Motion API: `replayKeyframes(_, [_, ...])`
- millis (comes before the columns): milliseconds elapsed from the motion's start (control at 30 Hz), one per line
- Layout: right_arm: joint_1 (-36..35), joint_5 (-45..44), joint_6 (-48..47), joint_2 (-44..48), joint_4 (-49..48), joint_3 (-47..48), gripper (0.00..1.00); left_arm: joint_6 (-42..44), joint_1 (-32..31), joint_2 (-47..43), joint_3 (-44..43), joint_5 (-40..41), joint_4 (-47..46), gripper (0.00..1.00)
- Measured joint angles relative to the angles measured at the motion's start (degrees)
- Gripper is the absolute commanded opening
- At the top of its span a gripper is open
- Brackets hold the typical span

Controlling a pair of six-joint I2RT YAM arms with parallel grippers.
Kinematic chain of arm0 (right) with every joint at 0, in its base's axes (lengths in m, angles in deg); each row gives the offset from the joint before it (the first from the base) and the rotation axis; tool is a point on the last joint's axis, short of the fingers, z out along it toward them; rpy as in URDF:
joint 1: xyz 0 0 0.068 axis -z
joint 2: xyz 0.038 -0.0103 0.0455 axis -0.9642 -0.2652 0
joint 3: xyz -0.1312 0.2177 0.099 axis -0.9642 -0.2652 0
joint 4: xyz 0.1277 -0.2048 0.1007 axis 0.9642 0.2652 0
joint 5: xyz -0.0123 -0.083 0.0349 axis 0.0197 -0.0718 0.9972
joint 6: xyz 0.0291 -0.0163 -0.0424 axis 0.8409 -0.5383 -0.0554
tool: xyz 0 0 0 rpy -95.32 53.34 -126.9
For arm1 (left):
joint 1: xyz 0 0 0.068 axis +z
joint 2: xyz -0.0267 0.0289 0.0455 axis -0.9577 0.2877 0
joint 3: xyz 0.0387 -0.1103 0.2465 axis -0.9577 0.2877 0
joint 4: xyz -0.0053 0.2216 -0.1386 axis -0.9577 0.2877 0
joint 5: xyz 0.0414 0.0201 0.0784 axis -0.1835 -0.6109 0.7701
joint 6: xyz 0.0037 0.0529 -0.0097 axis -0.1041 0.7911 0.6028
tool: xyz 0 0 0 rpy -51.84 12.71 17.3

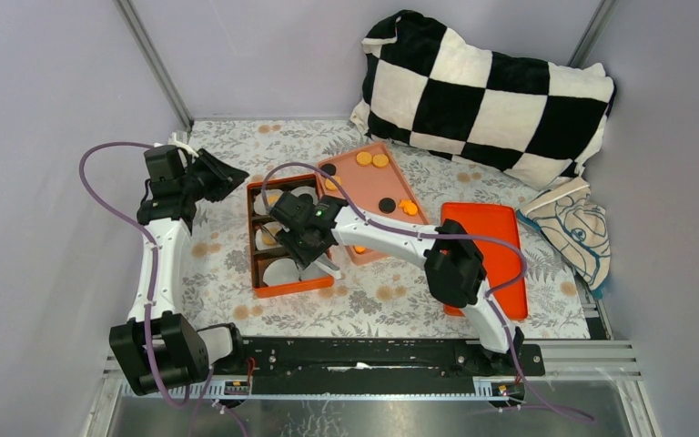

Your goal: Pack the cookies

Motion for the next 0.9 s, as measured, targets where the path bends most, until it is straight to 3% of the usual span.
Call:
replayKeyframes(167, [0.0, -6.5, 0.0, 3.3, 0.2, -1.9, 0.59, 0.0, 0.0, -0.1, 0.0, -0.1, 0.0, 0.31])
replayKeyframes(433, [2.0, -18.9, 3.1, 20.8, 1.5, -12.9, 0.58, 0.0, -1.2, -0.7, 0.0, 0.2, -0.6, 0.31])
replayKeyframes(600, [7.1, -20.4, 6.5, 28.8, 0.9, -24.9, 0.50, -0.1, -2.9, -0.7, 0.0, 0.5, -0.9, 0.31])
replayKeyframes(700, [9.9, -20.3, 7.7, 29.7, 0.1, -30.8, 0.59, -0.1, -3.5, -0.7, 0.0, 0.5, -1.2, 0.31])
replayKeyframes(900, [11.1, -19.2, 8.7, 29.6, -0.5, -35.6, 0.61, -0.1, -4.0, -0.7, 0.0, 0.5, -1.5, 0.31])
